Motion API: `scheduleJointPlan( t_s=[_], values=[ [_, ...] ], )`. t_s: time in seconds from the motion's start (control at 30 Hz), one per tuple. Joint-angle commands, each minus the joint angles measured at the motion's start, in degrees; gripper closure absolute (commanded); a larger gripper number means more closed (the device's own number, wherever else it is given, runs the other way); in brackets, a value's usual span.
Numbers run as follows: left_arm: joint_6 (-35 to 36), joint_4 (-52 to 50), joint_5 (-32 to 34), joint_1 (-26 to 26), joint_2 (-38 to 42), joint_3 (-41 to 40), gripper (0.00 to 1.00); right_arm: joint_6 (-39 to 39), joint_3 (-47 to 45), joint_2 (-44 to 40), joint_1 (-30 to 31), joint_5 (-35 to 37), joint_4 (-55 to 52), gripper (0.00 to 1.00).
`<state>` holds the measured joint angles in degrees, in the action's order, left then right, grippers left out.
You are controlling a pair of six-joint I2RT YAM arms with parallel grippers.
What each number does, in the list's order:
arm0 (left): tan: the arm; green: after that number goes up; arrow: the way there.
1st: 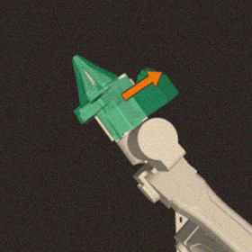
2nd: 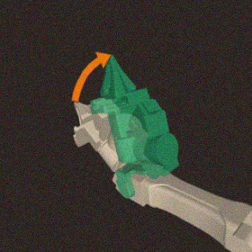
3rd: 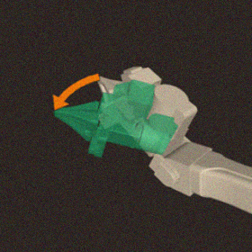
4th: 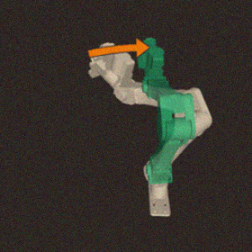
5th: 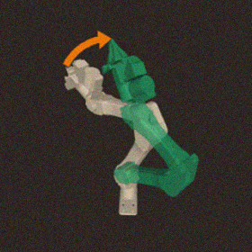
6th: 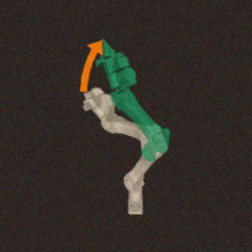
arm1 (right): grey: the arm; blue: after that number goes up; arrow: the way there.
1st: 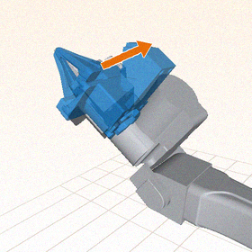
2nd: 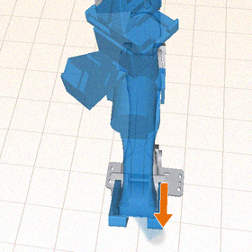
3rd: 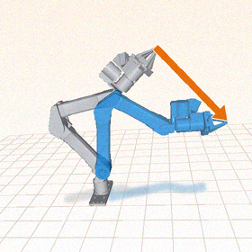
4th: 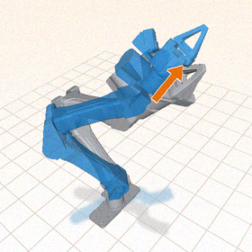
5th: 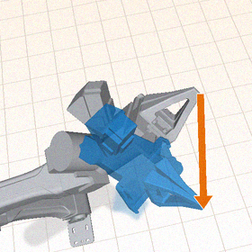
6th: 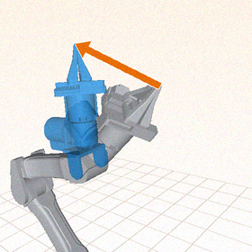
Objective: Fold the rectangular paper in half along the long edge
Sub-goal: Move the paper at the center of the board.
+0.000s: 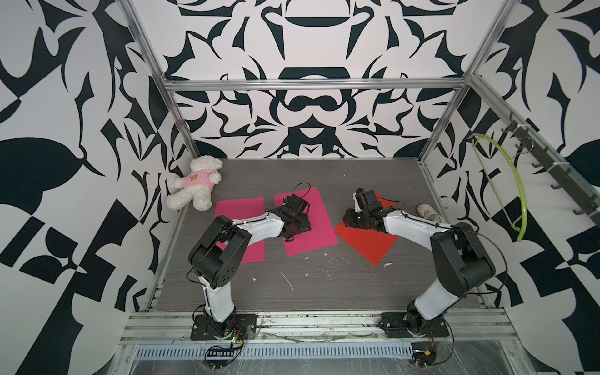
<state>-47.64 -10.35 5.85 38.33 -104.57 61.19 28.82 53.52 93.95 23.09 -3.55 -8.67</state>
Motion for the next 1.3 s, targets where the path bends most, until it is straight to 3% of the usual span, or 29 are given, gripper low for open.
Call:
scheduleJointPlan(
  t_s=[0.0, 0.23, 0.43, 0.6, 1.03, 1.27],
  values=[
    [-0.8, -2.5, -2.1, -0.2, -1.8, 0.1, 0.32, 0.5, -0.3, -2.0, -0.1, -1.2, 1.3, 0.53],
    [3.1, -6.7, -0.6, -1.5, 1.9, -6.0, 0.34, 3.1, 0.5, 1.5, 2.1, -5.1, 3.3, 0.55],
    [4.6, -6.4, -1.5, -4.4, 7.8, -12.7, 0.34, 3.3, 5.5, 8.2, 5.4, -4.4, 1.5, 0.55],
    [5.6, -6.2, -2.8, -4.9, 8.4, -13.2, 0.32, 5.7, 4.7, 9.6, 5.5, -2.7, 0.2, 0.59],
    [4.1, -4.6, -5.5, -3.6, 8.3, -13.9, 0.30, 10.4, -12.4, -6.1, -0.7, 2.0, -4.1, 0.62],
    [2.4, -4.6, -6.7, -0.9, 9.4, -14.8, 0.30, 4.5, -10.4, -13.9, 1.2, 2.1, -0.9, 0.60]
  ],
)
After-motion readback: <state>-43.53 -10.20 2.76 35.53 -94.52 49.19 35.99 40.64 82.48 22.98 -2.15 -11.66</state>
